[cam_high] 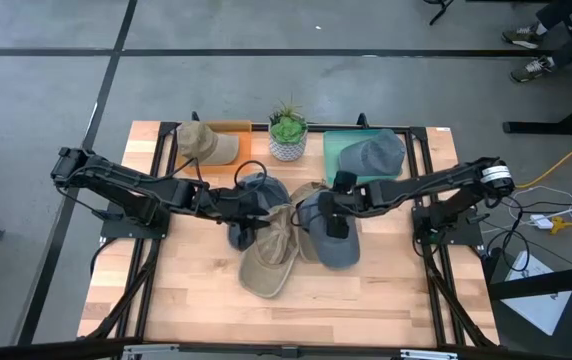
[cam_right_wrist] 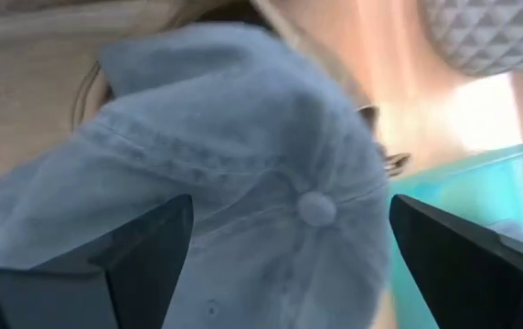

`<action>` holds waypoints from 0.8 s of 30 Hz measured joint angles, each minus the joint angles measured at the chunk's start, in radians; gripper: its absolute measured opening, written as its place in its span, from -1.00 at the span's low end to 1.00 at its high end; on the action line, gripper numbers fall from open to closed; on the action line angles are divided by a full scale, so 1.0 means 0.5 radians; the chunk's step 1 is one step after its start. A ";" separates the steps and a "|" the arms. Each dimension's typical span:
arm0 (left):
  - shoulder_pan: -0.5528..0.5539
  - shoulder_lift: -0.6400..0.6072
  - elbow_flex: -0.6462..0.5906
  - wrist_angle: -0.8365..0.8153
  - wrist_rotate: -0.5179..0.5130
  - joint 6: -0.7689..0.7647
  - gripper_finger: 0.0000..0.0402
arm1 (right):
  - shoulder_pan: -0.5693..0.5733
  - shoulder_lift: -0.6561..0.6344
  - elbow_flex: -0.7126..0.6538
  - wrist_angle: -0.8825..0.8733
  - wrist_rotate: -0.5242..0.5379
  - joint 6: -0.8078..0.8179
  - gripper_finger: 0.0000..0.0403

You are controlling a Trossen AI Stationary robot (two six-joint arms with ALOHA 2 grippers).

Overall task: Pick & Place hat
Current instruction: Put the right gray cap into the green bin

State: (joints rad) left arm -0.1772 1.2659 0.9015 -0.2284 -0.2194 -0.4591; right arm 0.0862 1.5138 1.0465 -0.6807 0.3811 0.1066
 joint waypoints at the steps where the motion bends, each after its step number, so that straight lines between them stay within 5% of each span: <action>1: 0.000 0.000 0.000 0.000 -0.019 -0.003 -0.29 | -0.009 0.000 -0.022 0.013 -0.023 0.001 0.82; 11: 0.010 0.000 0.000 0.000 -0.130 0.094 -0.29 | -0.065 0.000 -0.115 0.121 -0.057 -0.021 0.64; 24: 0.010 0.000 0.000 -0.001 -0.293 0.248 -0.29 | -0.133 0.000 -0.115 0.123 -0.135 0.047 -0.43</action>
State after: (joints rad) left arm -0.1722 1.2659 0.9016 -0.2287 -0.3661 -0.3353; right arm 0.0198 1.5139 0.9890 -0.6190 0.3134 0.1302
